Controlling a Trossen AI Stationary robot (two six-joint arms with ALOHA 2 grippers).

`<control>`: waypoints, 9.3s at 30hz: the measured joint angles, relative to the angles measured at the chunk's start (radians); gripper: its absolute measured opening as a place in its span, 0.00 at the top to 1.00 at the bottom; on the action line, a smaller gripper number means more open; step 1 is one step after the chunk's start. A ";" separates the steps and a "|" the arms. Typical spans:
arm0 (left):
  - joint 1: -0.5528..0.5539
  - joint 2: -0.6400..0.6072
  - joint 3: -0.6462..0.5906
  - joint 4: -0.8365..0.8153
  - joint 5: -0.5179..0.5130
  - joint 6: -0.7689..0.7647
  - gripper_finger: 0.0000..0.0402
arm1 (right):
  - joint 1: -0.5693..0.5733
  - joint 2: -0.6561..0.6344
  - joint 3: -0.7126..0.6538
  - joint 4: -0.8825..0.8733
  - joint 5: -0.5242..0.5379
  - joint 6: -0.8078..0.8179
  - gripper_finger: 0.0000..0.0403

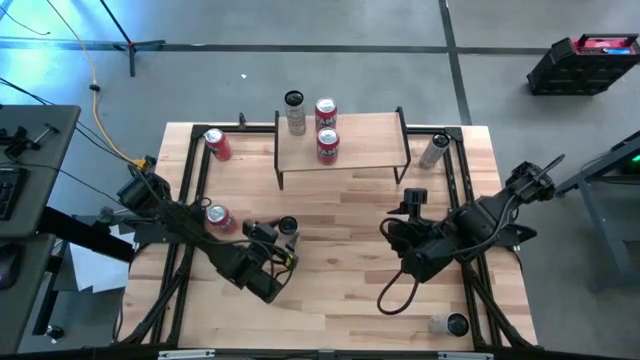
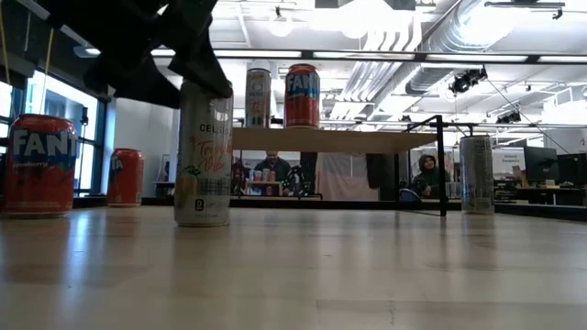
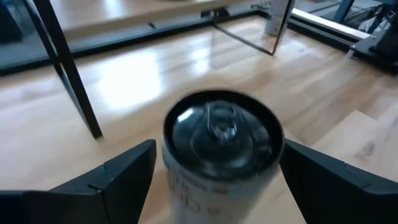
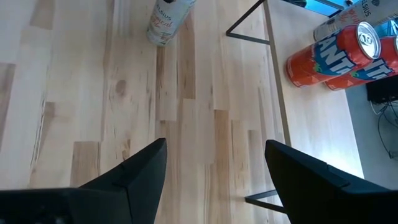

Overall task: Place canned beverage on shelf
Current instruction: Put the white yellow soda can on the shelf aligned with the other white yellow soda can

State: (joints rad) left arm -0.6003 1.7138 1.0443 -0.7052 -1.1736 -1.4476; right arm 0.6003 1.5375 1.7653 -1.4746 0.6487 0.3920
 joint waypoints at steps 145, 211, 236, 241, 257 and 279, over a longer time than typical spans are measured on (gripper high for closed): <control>1.191 -0.377 0.049 0.553 1.491 1.588 0.39 | -0.555 -0.021 0.000 0.447 -0.188 -0.759 0.36; 1.245 -0.407 -0.042 0.700 1.563 1.598 0.38 | -0.555 -0.020 0.000 0.426 -0.196 -0.723 0.36; 1.224 -0.407 -0.042 0.680 1.546 1.640 0.38 | -0.555 -0.020 0.000 0.427 -0.196 -0.723 0.36; 1.228 -0.407 -0.042 0.676 1.557 1.644 0.38 | -0.555 -0.020 0.000 0.427 -0.196 -0.724 0.36; 1.228 -0.407 -0.041 0.675 1.556 1.633 0.30 | -0.555 -0.020 0.000 0.426 -0.196 -0.723 0.36; 1.228 -0.412 -0.040 0.703 1.557 1.632 0.20 | -0.555 -0.020 0.000 0.426 -0.196 -0.705 0.36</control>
State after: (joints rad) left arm 0.6281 1.3022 1.0042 -0.0018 0.3832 0.1848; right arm 0.0456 1.5173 1.7657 -1.0489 0.4526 -0.3132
